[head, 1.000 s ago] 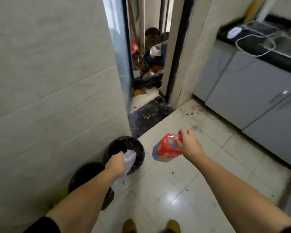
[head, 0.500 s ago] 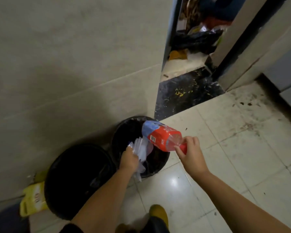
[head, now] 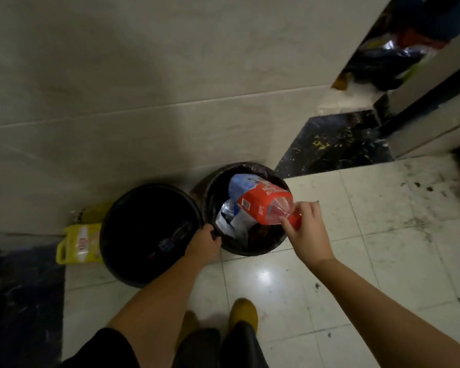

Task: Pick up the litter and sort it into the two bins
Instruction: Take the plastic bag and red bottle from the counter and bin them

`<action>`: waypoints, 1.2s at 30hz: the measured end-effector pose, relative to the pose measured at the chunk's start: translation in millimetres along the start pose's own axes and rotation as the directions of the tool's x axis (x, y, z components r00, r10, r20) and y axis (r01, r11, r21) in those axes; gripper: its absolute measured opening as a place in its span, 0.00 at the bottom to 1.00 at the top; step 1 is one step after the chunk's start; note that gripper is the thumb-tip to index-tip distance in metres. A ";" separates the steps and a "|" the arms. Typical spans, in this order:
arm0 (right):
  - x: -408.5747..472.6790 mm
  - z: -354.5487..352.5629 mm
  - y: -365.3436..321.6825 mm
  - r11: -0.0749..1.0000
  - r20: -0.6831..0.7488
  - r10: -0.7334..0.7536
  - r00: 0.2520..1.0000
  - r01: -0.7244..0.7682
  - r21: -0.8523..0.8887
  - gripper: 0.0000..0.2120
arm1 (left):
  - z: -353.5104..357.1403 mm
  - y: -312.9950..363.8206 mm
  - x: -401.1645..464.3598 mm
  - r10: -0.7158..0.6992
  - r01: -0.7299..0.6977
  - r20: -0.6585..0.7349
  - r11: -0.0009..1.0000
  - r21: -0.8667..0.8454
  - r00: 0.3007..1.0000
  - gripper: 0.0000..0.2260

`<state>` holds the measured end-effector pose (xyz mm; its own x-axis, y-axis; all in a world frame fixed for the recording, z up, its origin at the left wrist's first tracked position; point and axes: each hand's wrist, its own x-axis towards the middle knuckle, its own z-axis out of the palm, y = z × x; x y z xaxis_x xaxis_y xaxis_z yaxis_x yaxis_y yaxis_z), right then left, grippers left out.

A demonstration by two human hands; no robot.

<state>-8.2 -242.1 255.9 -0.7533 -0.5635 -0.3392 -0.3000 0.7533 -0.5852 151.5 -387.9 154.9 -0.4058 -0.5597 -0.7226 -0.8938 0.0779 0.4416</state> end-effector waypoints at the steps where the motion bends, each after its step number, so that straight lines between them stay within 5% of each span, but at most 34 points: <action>1: -2.7 5.3 -15.8 0.999 0.038 -0.034 0.999 0.035 -0.017 0.16 | -9.6 -15.1 -10.0 -0.015 0.014 0.015 0.998 0.059 1.000 0.17; 7: -12.3 77.0 -91.1 0.940 0.350 -0.248 0.903 0.313 -0.139 0.21 | -28.1 -119.8 -40.5 -0.100 0.061 0.098 0.938 0.341 0.990 0.25; 13: 4.1 196.3 -102.3 0.913 0.475 -0.238 0.847 0.362 -0.189 0.16 | -5.7 -190.6 -12.8 -0.029 -0.031 0.098 0.828 0.560 0.995 0.23; 17: 8.3 265.6 -88.7 0.923 0.493 -0.189 0.849 0.325 -0.206 0.17 | 15.6 -223.9 -5.2 0.163 -0.119 -0.021 0.798 0.591 0.986 0.18; 20: 6.3 302.2 -74.3 0.920 0.511 -0.160 0.845 0.315 -0.233 0.16 | 26.7 -240.8 0.6 0.362 -0.163 -0.171 0.728 0.666 0.917 0.12; 23: 4.0 322.9 -65.0 0.914 0.523 -0.103 0.846 0.287 -0.285 0.17 | 32.1 -250.3 3.8 0.417 -0.168 -0.219 0.713 0.681 0.882 0.09; 26: 4.9 322.8 -67.1 0.902 0.547 -0.055 0.835 0.277 -0.332 0.19 | 28.6 -244.7 1.2 0.415 -0.180 -0.209 0.720 0.670 0.885 0.14; 29: 7.2 296.7 -85.1 0.898 0.557 -0.044 0.829 0.277 -0.341 0.21 | 12.6 -231.8 -10.4 0.236 -0.150 -0.065 0.782 0.605 0.970 0.20; 36: -12.6 161.9 -161.4 0.901 0.503 -0.052 0.863 0.257 -0.349 0.22 | -84.7 -165.3 -93.3 0.175 -0.128 -0.019 0.785 0.605 0.984 0.25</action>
<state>144.4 -411.5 235.3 -0.3401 -0.6957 -0.6327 -0.6685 0.6520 -0.3577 353.3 -418.5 194.3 -0.5526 -0.5527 -0.6238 -0.7656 0.6325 0.1177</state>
